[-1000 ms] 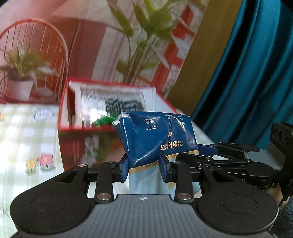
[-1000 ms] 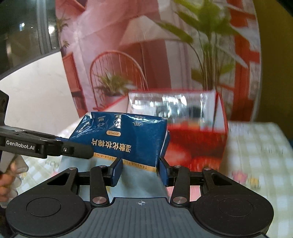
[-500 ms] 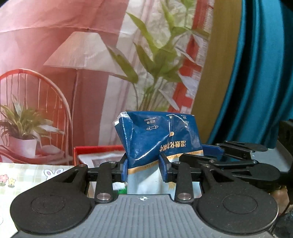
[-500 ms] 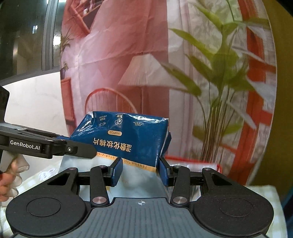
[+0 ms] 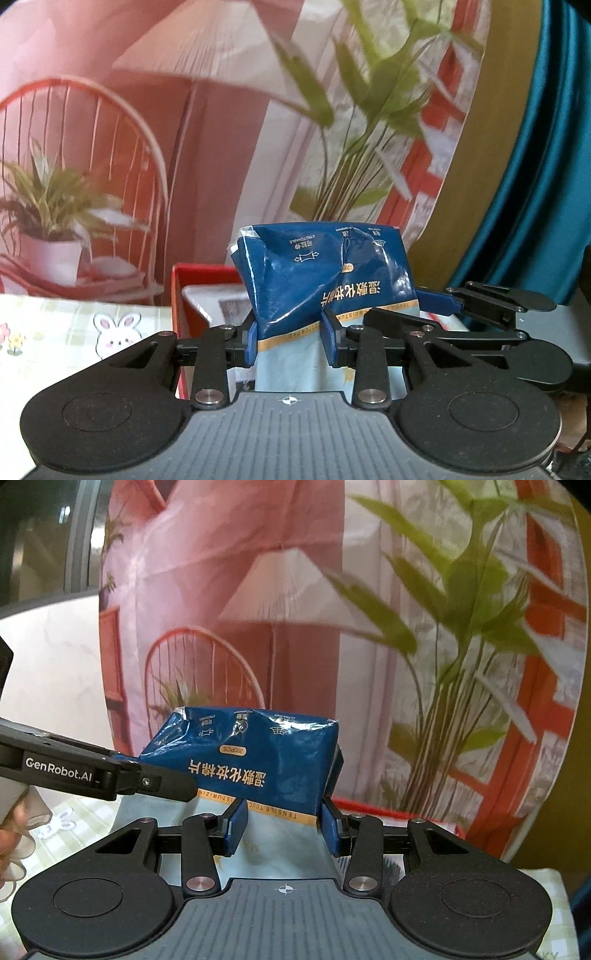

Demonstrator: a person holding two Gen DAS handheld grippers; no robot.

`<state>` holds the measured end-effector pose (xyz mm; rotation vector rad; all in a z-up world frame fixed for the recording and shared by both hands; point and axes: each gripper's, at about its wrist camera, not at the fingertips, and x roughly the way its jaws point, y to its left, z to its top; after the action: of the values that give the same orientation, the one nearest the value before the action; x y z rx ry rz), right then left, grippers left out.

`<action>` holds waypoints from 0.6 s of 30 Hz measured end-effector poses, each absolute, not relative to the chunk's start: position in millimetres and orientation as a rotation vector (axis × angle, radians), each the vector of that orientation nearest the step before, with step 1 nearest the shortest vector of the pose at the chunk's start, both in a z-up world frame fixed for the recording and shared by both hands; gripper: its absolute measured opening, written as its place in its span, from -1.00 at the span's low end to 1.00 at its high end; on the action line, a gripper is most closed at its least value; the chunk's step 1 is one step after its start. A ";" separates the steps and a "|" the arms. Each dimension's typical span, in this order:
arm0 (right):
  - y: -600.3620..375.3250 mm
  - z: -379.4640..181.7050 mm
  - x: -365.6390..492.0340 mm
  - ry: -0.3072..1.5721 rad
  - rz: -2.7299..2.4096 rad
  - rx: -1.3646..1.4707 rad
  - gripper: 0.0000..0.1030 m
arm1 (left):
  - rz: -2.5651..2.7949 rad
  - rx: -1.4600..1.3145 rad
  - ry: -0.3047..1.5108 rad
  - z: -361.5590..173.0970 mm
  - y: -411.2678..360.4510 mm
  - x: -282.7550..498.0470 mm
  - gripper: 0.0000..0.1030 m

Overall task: Organize soft objects
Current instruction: 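Lift the blue wipes packet with the left tool toward the box, then lower the wipes packet into the red box and open the left tool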

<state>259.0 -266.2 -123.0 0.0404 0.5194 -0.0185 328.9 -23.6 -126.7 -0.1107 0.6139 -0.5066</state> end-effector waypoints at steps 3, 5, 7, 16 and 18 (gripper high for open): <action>-266.3 -138.4 266.7 0.558 -0.025 0.051 -0.23 | -0.496 -0.111 0.651 -140.1 -23.2 336.1 -0.31; -266.7 -148.6 271.2 0.584 -0.026 0.068 -0.23 | -0.490 -0.100 0.671 -147.7 -24.0 338.9 -0.30; -267.0 -157.5 274.5 0.608 -0.027 0.081 -0.23 | -0.486 -0.090 0.688 -154.8 -25.5 340.8 -0.30; -270.4 -188.1 285.1 0.723 -0.051 0.146 -0.28 | -0.457 -0.041 0.757 -174.8 -34.6 349.4 -0.30; -273.4 -192.1 287.5 0.749 -0.062 0.190 -0.28 | -0.455 -0.041 0.767 -177.4 -34.3 352.1 -0.29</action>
<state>287.5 -273.4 -192.1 0.1898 0.7485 -0.0615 352.1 -34.3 -177.4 -0.0413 0.7667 -0.4555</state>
